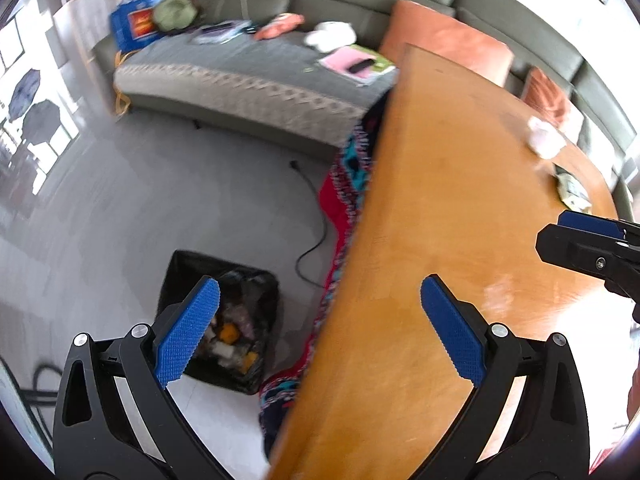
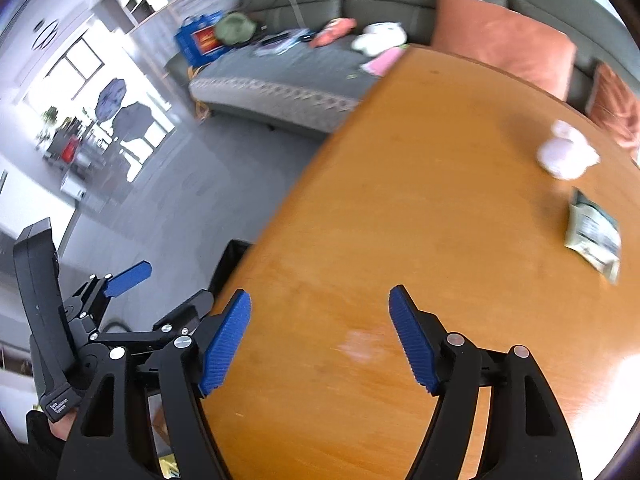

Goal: Collect trash
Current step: 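Move both open tools back toward the green snack bag on the table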

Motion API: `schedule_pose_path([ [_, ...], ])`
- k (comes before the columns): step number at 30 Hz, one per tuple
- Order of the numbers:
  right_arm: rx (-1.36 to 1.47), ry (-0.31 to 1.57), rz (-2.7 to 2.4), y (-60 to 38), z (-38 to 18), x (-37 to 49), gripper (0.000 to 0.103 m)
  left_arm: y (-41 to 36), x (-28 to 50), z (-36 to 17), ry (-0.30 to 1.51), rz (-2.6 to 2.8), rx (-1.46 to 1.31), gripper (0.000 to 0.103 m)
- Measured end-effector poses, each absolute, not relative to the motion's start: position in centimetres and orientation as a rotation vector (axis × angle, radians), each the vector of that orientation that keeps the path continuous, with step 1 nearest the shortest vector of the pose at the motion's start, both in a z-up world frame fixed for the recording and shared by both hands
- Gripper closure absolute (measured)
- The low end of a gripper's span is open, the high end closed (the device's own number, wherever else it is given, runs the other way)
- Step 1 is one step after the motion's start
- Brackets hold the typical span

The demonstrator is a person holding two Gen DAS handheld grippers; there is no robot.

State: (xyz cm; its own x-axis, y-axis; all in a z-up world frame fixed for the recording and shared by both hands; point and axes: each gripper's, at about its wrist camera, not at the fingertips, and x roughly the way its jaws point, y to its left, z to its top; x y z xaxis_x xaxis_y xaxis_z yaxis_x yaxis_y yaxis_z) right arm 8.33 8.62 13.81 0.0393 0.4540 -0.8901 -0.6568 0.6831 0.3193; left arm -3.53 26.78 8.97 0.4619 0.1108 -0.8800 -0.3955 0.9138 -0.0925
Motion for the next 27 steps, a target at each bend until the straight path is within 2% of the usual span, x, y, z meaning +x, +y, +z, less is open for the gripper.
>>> schedule_pose_path([
  [2,-0.183,1.269,0.837,6.7,13.7,9.5,0.027,24.7,-2.1,9.2,1.05,0.288,-0.281,0.006],
  [13,-0.159,1.267,0.766,-2.2,12.4,15.9,0.026,16.0,4.3,9.4,1.076,0.161,-0.224,0.006],
  [21,-0.201,1.274,0.789,-5.6,11.2,20.0,0.025,11.4,8.2,8.9,1.11,0.102,-0.176,0.006],
  [27,-0.327,1.25,0.903,-6.2,10.3,23.8,0.02,9.8,11.2,8.6,1.132,0.077,-0.149,0.006],
])
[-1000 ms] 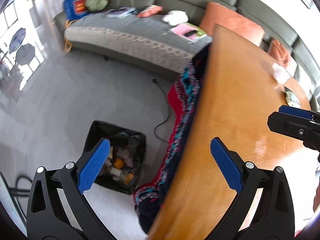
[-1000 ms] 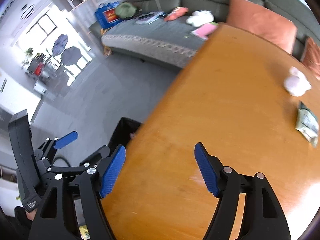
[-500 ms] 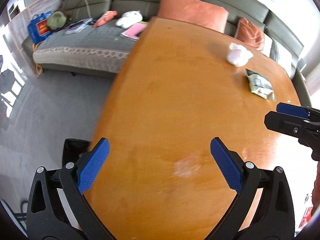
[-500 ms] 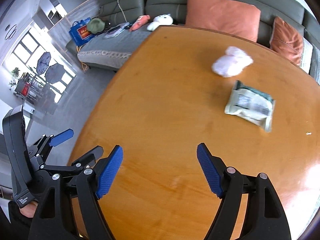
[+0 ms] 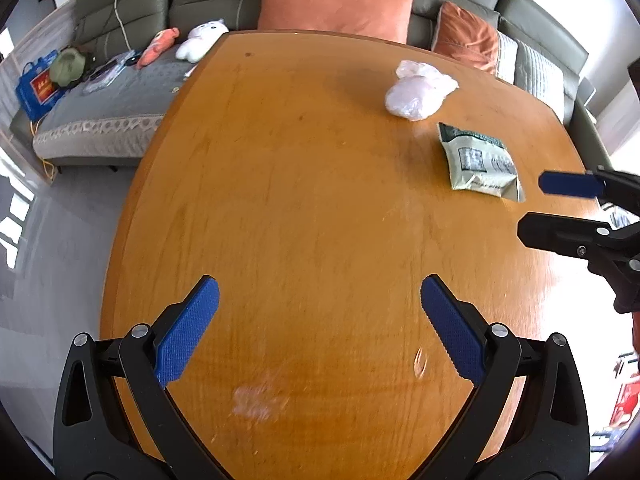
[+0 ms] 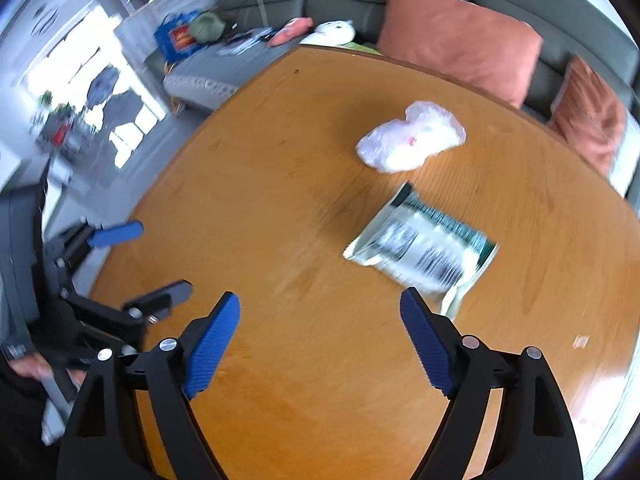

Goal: Collect trash
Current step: 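Move both open tools back toward the green snack bag on the table, then grasp the green snack bag with the right tool while the left tool grasps the clear plastic bag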

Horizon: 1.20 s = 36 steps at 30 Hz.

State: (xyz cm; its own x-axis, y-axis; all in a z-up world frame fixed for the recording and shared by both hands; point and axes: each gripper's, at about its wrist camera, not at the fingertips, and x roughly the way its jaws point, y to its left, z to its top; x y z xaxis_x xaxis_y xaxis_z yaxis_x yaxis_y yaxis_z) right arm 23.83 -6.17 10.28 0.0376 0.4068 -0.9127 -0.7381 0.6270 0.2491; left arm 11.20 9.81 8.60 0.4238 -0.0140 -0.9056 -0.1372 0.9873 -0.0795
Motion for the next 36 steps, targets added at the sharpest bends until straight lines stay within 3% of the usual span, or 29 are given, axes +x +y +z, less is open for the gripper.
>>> schedule_pose_path([
  [19,-0.747,1.242,1.208,-3.9,5.2,29.3,0.014,9.7,17.3,5.8,1.202,0.055,-0.122,0.006],
  [31,-0.743,1.252,1.195,-4.4,2.3,30.5,0.013,8.8,19.0,5.4,1.212,0.038,-0.114,0.006],
  [36,-0.653,1.238,1.162,-6.1,2.7,31.1,0.033,7.8,20.0,5.4,1.217,0.008,-0.118,0.006],
])
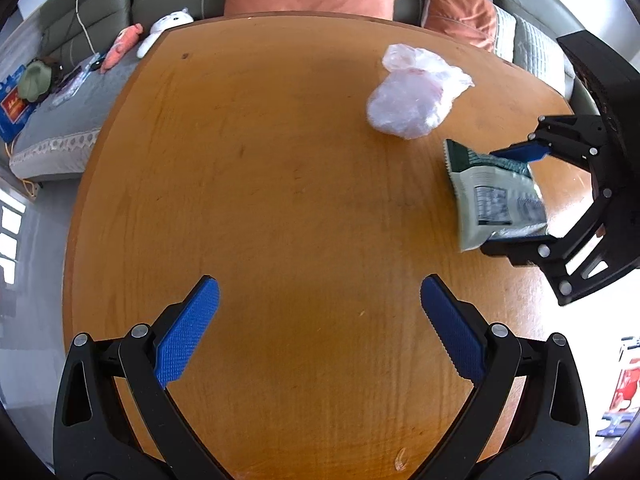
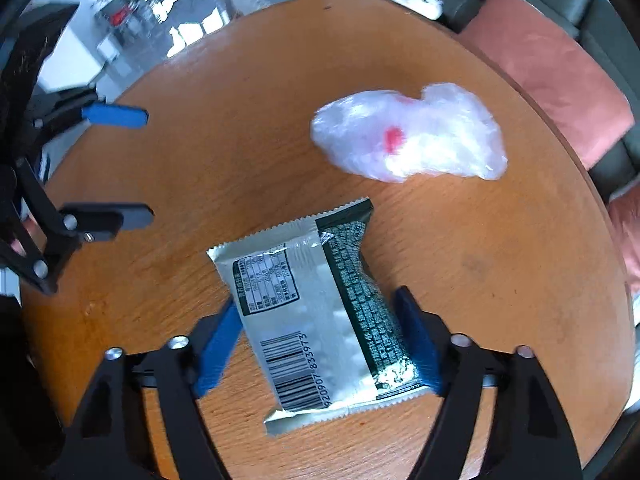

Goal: Collect trash
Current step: 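Grasp the green snack bag with the right tool while the left tool grasps the clear plastic bag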

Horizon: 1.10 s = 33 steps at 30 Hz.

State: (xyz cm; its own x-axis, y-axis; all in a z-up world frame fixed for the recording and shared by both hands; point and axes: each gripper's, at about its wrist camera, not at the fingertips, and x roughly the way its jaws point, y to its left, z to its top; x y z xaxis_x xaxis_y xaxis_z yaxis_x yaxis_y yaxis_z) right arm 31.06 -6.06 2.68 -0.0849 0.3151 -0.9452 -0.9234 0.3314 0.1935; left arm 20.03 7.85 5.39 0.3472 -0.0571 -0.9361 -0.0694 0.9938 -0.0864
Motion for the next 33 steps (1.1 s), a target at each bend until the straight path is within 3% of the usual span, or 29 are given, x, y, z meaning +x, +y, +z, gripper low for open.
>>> schedule_pose_path([
  [4,-0.597,1.202,1.022,-8.1,3.2,31.4,0.04,6.8,21.3,5.7,1.199,-0.013,-0.109,0.006],
  [15,-0.227,1.274,0.788,-16.5,3.9,30.4,0.041,3.5,28.9,7.2,1.064,-0.089,-0.044,0.006],
  [22,-0.185,1.253,0.729,-16.6,4.9,30.6,0.041,1.1,33.1,5.5,1.083,-0.112,0.04,0.007],
  [26,-0.218,1.218,0.724,-14.7,5.8,29.7,0.041,0.6,33.9,4.0,1.128,-0.097,0.06,0.018],
  [30,-0.214,1.208,0.731,-14.2,6.6,29.0,0.041,0.8,33.4,3.2,1.114,-0.092,0.06,0.045],
  [33,-0.204,1.211,0.728,-14.0,6.6,29.2,0.041,1.0,33.2,3.4,1.108,-0.096,0.062,0.053],
])
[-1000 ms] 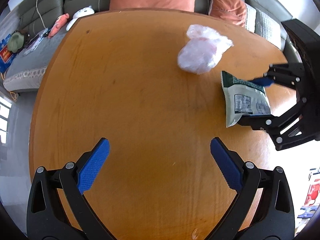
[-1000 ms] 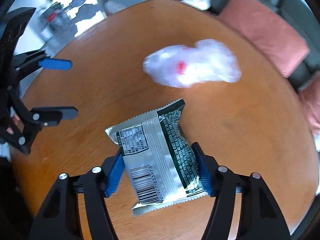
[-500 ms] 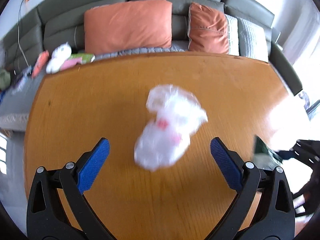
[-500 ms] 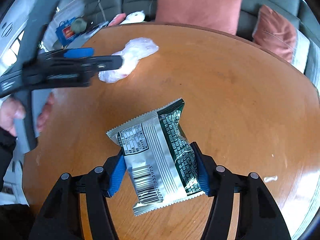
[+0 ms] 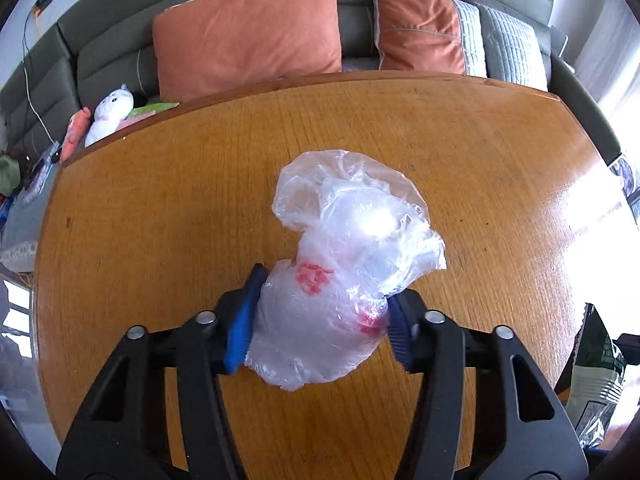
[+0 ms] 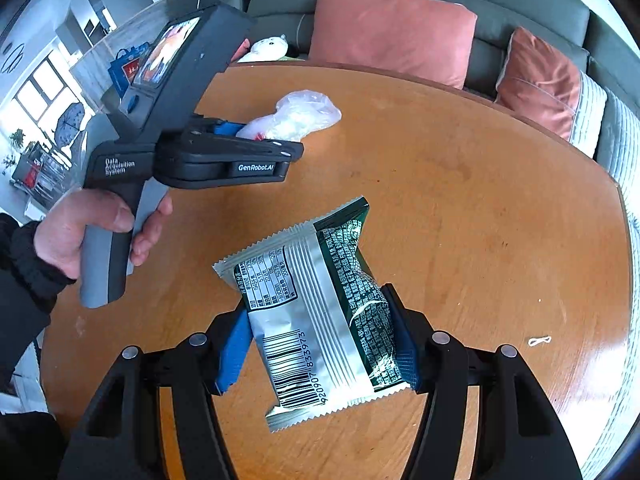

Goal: Collect trash
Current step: 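Grasp the green snack bag with the right tool while the left tool grasps the clear plastic bag, then carry the snack bag and plastic bag over the black bin and release both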

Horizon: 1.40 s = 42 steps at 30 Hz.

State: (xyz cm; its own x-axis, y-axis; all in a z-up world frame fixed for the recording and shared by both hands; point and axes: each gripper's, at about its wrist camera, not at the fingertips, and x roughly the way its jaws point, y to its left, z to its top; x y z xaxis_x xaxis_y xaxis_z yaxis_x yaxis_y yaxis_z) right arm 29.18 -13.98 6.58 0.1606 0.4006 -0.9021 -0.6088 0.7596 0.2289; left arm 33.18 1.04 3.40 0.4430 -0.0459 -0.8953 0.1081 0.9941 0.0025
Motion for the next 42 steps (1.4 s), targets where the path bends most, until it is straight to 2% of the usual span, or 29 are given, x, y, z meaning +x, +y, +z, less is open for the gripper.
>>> schedule_pose_path([
  [10,-0.188,1.194,0.723,-13.3,9.2,26.8,0.041,1.5,27.9,5.8,1.067,-0.134,0.048,0.054],
  [23,-0.205,1.176,0.742,-10.8,11.5,19.8,0.041,6.4,16.2,9.4,1.018,-0.089,-0.019,0.054],
  [32,-0.212,1.173,0.784,-7.4,12.8,14.0,0.041,10.6,7.2,9.7,1.009,-0.032,-0.019,0.054],
  [42,-0.245,1.163,0.882,-1.6,14.1,8.2,0.041,15.9,0.5,9.4,1.007,0.031,-0.084,0.053],
])
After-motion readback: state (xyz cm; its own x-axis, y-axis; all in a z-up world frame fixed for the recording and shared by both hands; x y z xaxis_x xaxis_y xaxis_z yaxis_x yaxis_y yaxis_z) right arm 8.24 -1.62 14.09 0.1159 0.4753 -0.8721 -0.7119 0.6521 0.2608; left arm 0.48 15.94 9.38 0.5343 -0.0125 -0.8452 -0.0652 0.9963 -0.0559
